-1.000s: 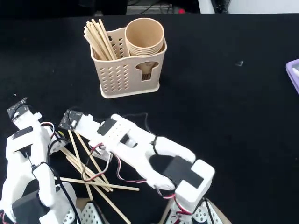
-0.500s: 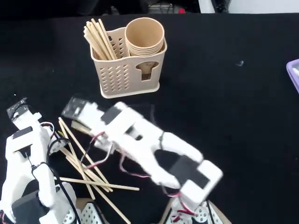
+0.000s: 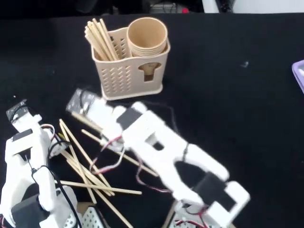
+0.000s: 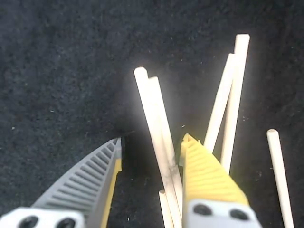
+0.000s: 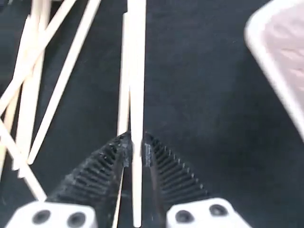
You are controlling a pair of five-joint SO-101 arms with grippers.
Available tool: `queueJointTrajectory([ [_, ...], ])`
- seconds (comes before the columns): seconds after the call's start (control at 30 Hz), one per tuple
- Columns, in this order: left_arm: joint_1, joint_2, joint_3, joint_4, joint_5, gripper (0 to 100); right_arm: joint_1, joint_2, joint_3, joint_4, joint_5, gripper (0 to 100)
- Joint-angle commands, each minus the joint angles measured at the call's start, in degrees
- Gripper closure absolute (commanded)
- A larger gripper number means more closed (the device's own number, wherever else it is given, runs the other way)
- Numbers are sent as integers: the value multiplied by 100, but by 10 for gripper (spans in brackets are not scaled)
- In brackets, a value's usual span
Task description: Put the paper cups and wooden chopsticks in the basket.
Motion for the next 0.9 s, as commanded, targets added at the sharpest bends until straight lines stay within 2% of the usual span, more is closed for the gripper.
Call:
queueJointTrajectory([
  [0.0,-136,-44,-224,-53,-9,801,-97,549,84,-730,9,987],
  [0.13,-136,-44,-224,-53,-9,801,-97,1262,-321,-633,-97,975],
  [0.3,-136,-44,-233,-53,-9,801,-105,1710,-822,-202,-334,861],
  [0.43,-136,-44,-233,-53,-9,801,-193,1727,-866,-141,-334,884],
  [0.73,-136,-44,-224,-53,-18,801,-334,497,-769,422,-413,890],
  [0.87,-136,-44,-233,-53,-18,801,-615,312,-303,70,-563,825],
])
